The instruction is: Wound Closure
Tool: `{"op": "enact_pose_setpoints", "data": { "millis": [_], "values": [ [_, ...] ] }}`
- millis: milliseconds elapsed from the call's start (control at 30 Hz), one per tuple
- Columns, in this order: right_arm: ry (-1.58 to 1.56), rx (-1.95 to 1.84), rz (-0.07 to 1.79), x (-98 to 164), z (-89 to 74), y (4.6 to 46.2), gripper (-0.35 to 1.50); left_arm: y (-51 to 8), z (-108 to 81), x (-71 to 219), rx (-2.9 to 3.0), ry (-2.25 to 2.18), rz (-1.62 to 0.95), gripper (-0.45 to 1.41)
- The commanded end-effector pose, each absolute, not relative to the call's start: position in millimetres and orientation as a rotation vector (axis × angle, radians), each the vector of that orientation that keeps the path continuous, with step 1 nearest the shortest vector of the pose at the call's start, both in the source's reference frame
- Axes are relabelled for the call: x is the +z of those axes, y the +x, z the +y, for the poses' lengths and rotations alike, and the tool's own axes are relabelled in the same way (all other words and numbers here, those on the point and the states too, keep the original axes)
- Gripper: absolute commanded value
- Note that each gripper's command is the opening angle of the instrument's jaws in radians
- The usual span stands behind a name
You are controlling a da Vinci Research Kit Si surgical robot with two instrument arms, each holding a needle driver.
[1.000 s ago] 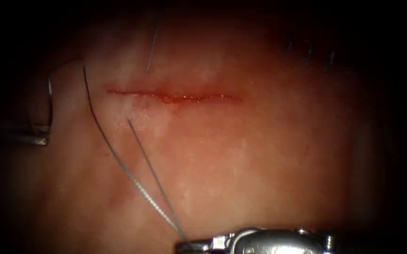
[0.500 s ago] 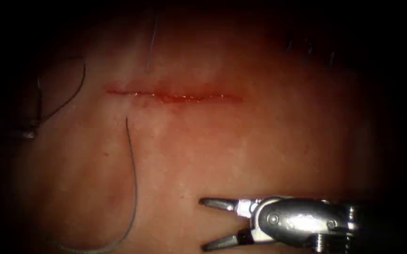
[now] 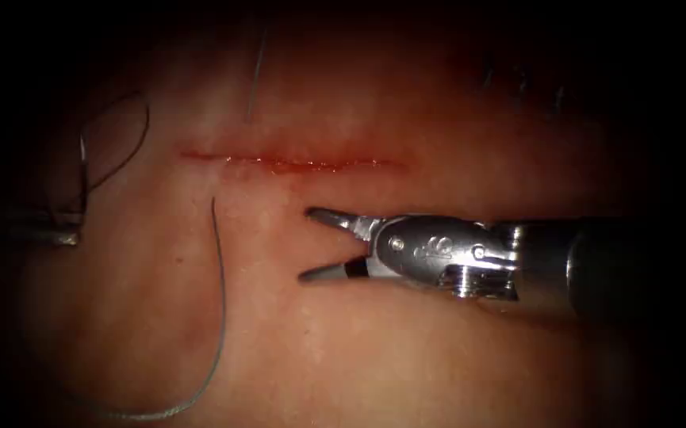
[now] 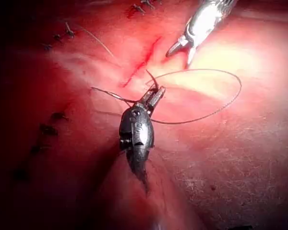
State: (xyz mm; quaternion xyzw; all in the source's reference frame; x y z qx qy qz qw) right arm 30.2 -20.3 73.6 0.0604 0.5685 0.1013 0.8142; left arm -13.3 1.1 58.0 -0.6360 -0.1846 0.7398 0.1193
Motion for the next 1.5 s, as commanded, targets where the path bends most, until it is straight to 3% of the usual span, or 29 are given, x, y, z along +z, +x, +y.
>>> {"op": "enact_pose_setpoints", "data": {
  "millis": [33, 467, 733, 767, 800, 833, 867, 900, 1200, 1500],
  "values": [
    [0.119, 0.222, 1.215, 74.9, -19.4, 31.6, 1.08, -13.8, 1.3, 58.6, 2.162, -1.861, -0.540, -0.45],
    [0.132, 0.222, 1.235, 76.8, -18.7, 38.7, 1.08, -13.8, 1.1, 58.5, 2.162, -1.860, -0.539, -0.45],
    [0.135, 0.197, 1.247, 78.7, -19.1, 40.9, 1.06, -13.8, 1.1, 58.4, 2.162, -1.860, -0.539, -0.45],
    [0.138, 0.192, 1.250, 78.9, -19.3, 41.0, 1.01, -13.8, 1.1, 58.4, 2.162, -1.860, -0.539, -0.45],
    [0.148, 0.181, 1.254, 79.2, -19.6, 41.1, 0.83, -13.8, 1.1, 58.4, 2.162, -1.860, -0.539, -0.45],
    [0.162, 0.168, 1.263, 79.3, -19.8, 41.0, 0.49, -13.8, 1.1, 58.4, 2.162, -1.860, -0.539, -0.45],
    [0.187, 0.148, 1.275, 79.4, -19.9, 41.0, 0.00, -13.8, 1.1, 58.4, 2.162, -1.860, -0.539, -0.45],
    [0.224, 0.117, 1.284, 79.5, -20.1, 40.8, -0.35, -13.8, 1.1, 58.4, 2.162, -1.860, -0.539, -0.45],
    [0.264, 0.075, 1.259, 78.1, -20.9, 38.2, -0.35, -13.9, 1.0, 58.4, 2.162, -1.862, -0.541, -0.45],
    [0.253, 0.068, 1.263, 72.9, -25.3, 31.1, -0.35, -13.9, 1.0, 58.4, 2.162, -1.862, -0.541, -0.45]
  ]
}}
